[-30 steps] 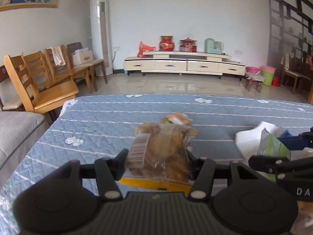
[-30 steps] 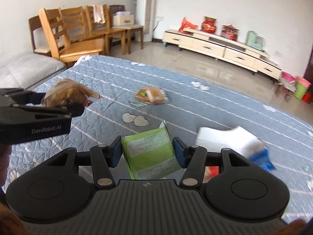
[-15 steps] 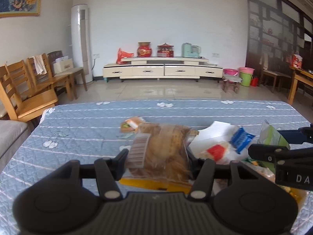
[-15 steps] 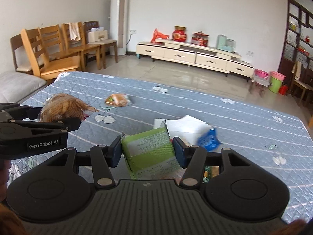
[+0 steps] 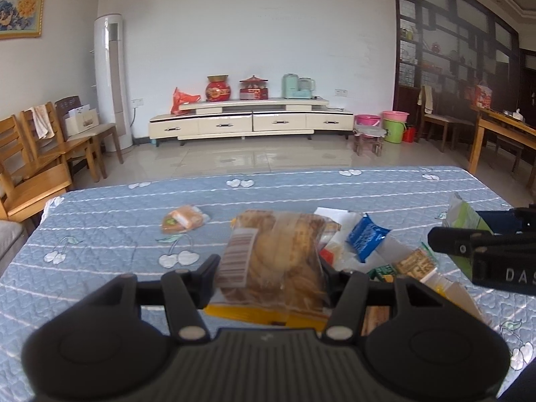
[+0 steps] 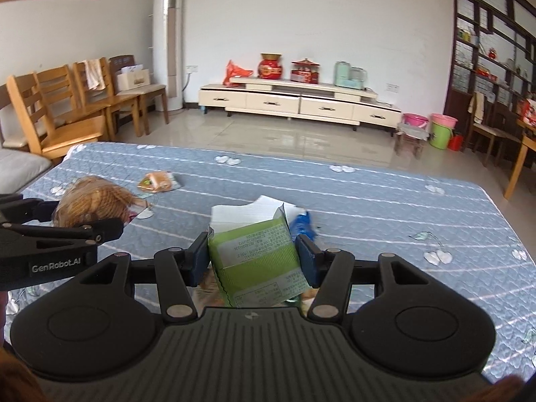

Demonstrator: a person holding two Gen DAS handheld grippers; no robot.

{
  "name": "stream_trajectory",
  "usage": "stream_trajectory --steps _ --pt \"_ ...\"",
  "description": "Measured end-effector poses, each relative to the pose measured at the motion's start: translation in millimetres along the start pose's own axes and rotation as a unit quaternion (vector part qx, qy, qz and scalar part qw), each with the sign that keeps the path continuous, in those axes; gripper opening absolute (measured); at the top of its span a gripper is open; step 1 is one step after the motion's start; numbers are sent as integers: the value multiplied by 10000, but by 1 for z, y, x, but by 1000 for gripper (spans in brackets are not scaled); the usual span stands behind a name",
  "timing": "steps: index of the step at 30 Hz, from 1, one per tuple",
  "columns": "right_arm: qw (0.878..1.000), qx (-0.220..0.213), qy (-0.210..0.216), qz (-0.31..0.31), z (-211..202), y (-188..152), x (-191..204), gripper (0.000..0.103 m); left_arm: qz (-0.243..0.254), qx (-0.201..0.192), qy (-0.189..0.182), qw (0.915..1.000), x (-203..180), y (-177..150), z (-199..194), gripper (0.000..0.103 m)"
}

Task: Organize snacks
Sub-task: 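Carry the round-bread bag and green pack over the white box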

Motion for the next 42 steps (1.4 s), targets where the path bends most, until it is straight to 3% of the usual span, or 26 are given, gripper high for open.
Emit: stream_trajectory --steps 14,42 --pt "9994 62 -134 300 14 -7 -17 68 22 109 -157 9998 -21 6 28 57" --pt "9987 445 -108 202 42 -11 -11 68 194 304 -333 9988 -45 21 87 57"
Point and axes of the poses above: each gripper's, at about its wrist camera, not at the fingertips, and z roughly the way its jaws point, x to its left, y to its top, the point moved 6 cm from there along z, roughly the way its jaws point, and after that the axes turned 7 degrees about -x, right-handed, at the moved point
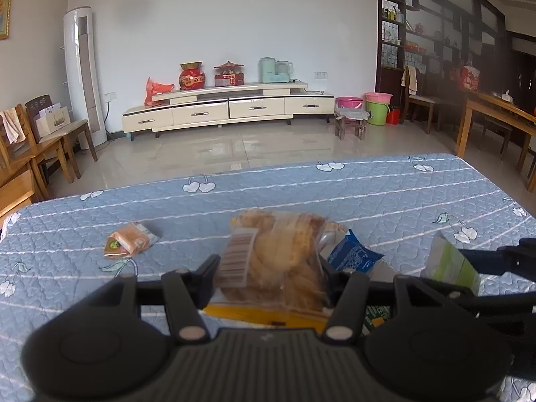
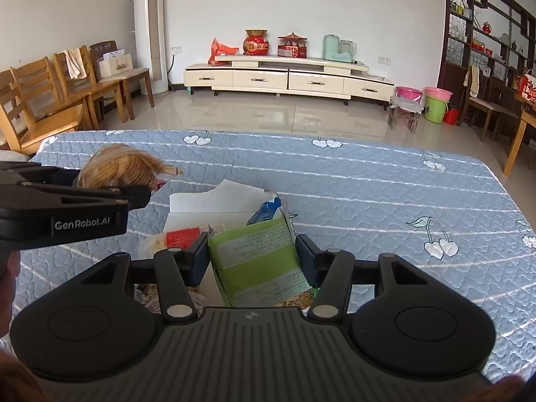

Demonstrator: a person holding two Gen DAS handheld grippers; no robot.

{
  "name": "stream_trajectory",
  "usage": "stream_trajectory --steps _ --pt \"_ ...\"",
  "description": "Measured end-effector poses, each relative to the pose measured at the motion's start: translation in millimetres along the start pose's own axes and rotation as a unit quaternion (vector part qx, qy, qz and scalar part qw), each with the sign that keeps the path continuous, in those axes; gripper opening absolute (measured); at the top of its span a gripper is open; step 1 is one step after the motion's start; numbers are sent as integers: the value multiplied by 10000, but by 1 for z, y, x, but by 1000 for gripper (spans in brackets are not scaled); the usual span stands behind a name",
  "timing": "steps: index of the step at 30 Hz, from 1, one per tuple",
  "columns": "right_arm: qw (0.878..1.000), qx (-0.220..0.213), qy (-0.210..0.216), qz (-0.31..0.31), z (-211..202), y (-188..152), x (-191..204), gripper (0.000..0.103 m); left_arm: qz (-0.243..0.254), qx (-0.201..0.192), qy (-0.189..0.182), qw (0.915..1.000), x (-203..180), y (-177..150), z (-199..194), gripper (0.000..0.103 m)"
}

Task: Organize snacks
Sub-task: 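Carry the round-bread bag and green pack over the white box, then open both tools to release the packs into the box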

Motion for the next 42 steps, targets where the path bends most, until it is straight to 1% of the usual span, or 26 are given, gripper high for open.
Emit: stream_trajectory --steps 13,16,17,18,20,21,23,24,25,26,27,30,32,34,37,39,42 --pt "9998 184 36 6 10 3 3 68 53 170 -87 9998 -3 2 32 57" --pt "9999 135 74 4 9 4 5 68 39 206 -161 9997 -4 3 41 57" --pt "9999 109 63 6 8 4 5 72 37 232 -198 9995 -5 4 44 57" --pt "10000 81 35 9 7 5 4 80 36 242 -229 9994 -7 4 47 57" --pt "10000 29 -4 28 4 6 3 82 49 258 -331 9991 -10 4 52 58" --pt "10000 12 -23 24 2 7 2 82 39 274 -443 9986 -13 4 54 58" --pt "9999 -19 -116 -8 -2 8 1 82 57 367 -605 9975 -18 3 58 60" --pt "9998 -35 -168 -31 -4 9 0 82 77 356 -647 9972 -19 2 59 66" --pt "9998 -48 -206 -47 -6 10 -1 82 91 319 -636 9974 -20 3 59 77" --pt "9997 -63 -226 -50 -8 11 -1 82 98 261 -596 9978 -19 4 57 84" --pt "9997 -73 -222 -53 -10 12 0 82 102 202 -580 9981 -18 5 54 84" --pt "9996 -117 -217 -114 -16 16 5 82 52 120 -486 9987 -9 10 49 85" --pt "9995 -152 -219 -174 -19 19 10 82 -8 67 -340 9994 2 13 43 85" --pt "9993 -199 -205 -229 -22 23 16 85 -111 65 -163 9998 15 13 39 85" --pt "9994 -240 -114 -241 -24 28 26 86 -241 41 44 9997 36 8 26 85" --pt "9993 -245 -31 -272 -24 29 34 87 -224 -13 273 9994 51 3 17 86" --pt "9993 -213 108 -303 -20 30 50 87 -359 25 494 9981 77 -9 7 86"
Point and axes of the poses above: each gripper's, at about its wrist camera, not at the fingertips, and z roughly the way its jaws point, x to its left, y to its top, the point moved 6 cm from there along z, roughly the way its jaws point, and after that the axes turned 7 degrees about -x, right-handed, at the moved point
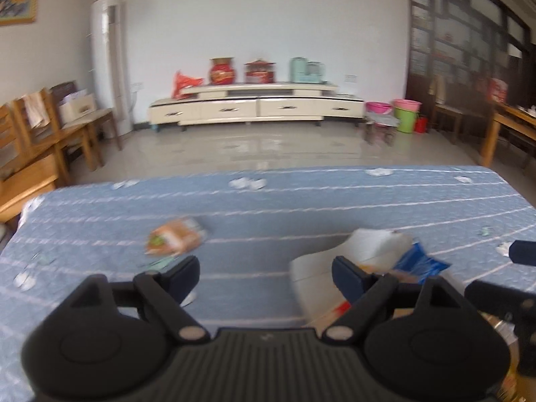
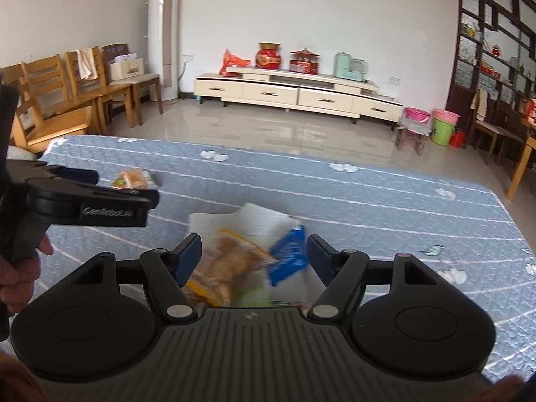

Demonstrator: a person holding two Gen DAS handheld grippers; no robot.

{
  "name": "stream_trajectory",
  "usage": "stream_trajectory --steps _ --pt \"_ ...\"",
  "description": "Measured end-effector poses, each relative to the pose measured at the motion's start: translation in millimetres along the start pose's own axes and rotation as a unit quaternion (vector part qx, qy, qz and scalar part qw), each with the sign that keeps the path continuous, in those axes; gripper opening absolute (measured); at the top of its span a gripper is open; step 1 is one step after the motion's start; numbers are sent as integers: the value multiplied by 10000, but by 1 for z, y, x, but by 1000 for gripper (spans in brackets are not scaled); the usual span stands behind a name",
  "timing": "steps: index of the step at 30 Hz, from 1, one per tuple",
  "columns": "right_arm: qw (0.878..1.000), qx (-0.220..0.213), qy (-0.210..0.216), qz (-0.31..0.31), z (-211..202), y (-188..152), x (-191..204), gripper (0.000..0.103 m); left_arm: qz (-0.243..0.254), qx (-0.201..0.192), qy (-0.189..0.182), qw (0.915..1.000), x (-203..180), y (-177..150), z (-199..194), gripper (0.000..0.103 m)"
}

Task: Organize snacks
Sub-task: 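Grasp the orange bread pack with the right tool while the left tool grasps the small brown square pack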

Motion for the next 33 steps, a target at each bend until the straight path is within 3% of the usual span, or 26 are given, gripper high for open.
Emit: stream_trajectory --steps 11,16,25,33 --pt "9979 144 638 -7 44 12 61 87 -527 186 885 9945 102 -32 -13 86" --pt "9956 140 920 -117 82 29 88 99 -723 204 1083 9913 134 -35 -7 86" --pt "9910 642 1166 -104 202 54 125 103 -828 211 1166 9895 164 -39 18 86" --pt "9844 1137 1322 -223 304 49 148 103 -899 266 1149 9889 182 -39 51 86"
Point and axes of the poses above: each gripper's, at about its wrist camera, not at the fingertips, and z roughly the way its jaws point, x to its left, y to its top, the point moved 6 cm from there along z, roughly the way its jaws point, and after that the axes turned 7 degrees about -x, right-handed, at the moved point
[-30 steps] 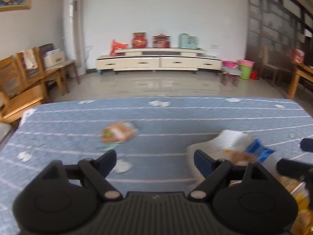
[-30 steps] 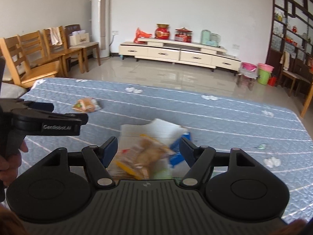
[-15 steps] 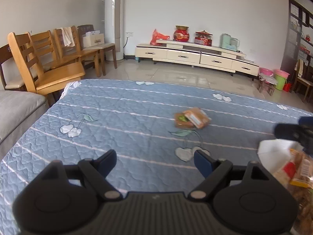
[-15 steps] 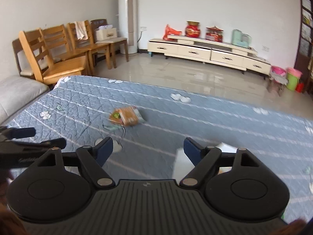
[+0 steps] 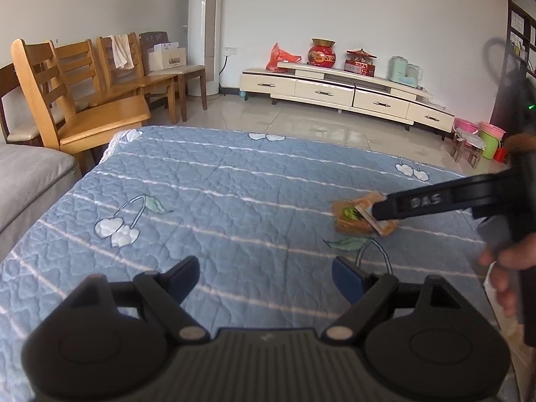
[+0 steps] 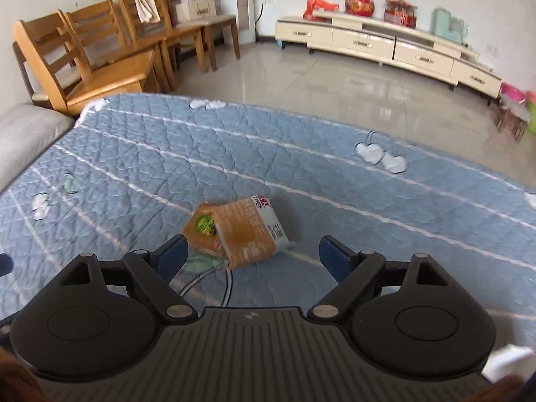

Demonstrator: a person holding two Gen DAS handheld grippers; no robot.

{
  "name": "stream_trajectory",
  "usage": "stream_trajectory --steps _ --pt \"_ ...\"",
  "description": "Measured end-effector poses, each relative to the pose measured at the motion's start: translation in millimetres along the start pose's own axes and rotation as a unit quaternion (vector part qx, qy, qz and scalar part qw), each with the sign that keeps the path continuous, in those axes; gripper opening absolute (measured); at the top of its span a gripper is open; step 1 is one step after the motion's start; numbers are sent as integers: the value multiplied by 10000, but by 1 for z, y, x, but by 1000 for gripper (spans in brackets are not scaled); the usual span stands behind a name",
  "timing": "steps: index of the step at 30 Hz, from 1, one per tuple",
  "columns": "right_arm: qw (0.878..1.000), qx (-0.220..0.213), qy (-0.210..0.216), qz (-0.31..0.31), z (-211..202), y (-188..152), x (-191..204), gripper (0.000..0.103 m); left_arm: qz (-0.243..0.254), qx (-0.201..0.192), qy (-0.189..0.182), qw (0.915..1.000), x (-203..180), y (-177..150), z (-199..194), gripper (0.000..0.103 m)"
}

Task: Organize snacks
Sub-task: 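Grasp the orange bread pack with the right tool while the left tool grasps the small brown square pack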

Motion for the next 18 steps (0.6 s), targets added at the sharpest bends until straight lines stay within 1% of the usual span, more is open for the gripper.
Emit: stream_trajectory --steps 2,4,5,6,8,9,10,12,14,16,18 --pt "9999 114 60 32 20 4 -5 103 39 3 -21 10000 -1 2 8 86" --pt "9996 201 168 121 36 6 -8 90 96 11 -36 9999 -3 3 18 86" --pt "9993 256 191 188 42 6 -12 71 115 10 -22 9999 -4 4 23 86" --pt "9993 258 144 248 46 7 -15 68 123 20 -15 9999 -5 5 27 86" --pt "9990 166 177 382 47 11 -21 65 98 36 -38 9999 -8 7 37 86" --pt "9991 110 118 385 44 12 -24 64 81 19 -75 9999 -11 9 41 86" --pt "9993 33 -48 367 39 12 -28 64 87 0 -111 9999 -15 11 45 86" --pt "9987 -159 -340 357 24 15 -43 64 142 -19 -186 9997 -26 16 54 87" --pt "9972 -314 -523 442 5 17 -52 64 196 -58 -230 9995 -38 21 66 90" --pt "9964 -426 -572 450 -11 19 -59 64 262 -21 -242 9994 -52 23 79 91" --pt "9959 -528 -620 394 -30 14 -57 64 342 82 -239 9991 -65 22 93 91"
Point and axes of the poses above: each gripper's, at about its wrist camera, not at the fingertips, and z roughly the way its jaws point, x to its left, y to its top, the point moved 6 cm from there along z, roughly the way its jaws point, and after that the axes turned 7 degrees about -x, right-handed, at the moved point
